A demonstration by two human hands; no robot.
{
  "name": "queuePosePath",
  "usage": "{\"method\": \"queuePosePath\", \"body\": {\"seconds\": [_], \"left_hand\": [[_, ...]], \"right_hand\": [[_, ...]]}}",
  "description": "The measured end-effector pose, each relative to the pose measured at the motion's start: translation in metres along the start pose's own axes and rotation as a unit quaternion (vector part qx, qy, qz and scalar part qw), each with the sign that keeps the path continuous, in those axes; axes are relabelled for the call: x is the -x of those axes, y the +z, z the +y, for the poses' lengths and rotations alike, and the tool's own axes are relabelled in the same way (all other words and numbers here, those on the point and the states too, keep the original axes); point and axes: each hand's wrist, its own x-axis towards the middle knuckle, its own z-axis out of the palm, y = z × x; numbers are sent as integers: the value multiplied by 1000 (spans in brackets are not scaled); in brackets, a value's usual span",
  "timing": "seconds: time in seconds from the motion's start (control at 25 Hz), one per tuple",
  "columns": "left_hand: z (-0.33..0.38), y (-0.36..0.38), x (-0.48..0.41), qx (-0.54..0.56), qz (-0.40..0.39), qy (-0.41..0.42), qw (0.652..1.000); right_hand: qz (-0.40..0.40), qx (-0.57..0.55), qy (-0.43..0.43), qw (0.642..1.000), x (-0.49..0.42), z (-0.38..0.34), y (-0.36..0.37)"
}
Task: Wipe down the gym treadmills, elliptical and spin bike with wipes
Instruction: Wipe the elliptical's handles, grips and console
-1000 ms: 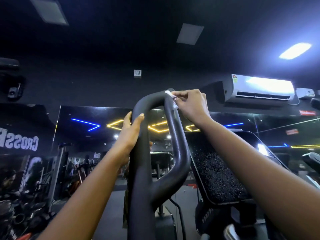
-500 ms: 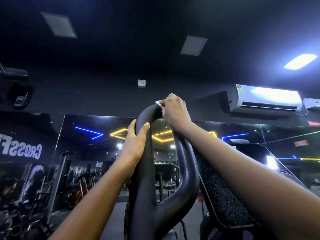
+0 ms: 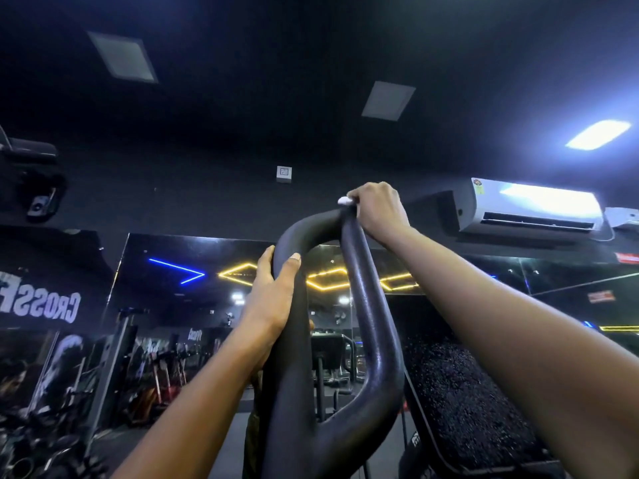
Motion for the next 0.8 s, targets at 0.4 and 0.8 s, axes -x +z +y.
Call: {"method": "queuePosePath", "body": {"seconds": [0.4, 0.8], "left_hand": [[1, 3, 6, -23, 59, 19, 998], [-5, -10, 58, 126, 39, -94, 987]], "right_hand": [[-103, 11, -197, 975, 8, -65, -13], [-179, 42, -397, 899, 51, -90, -43]]}}
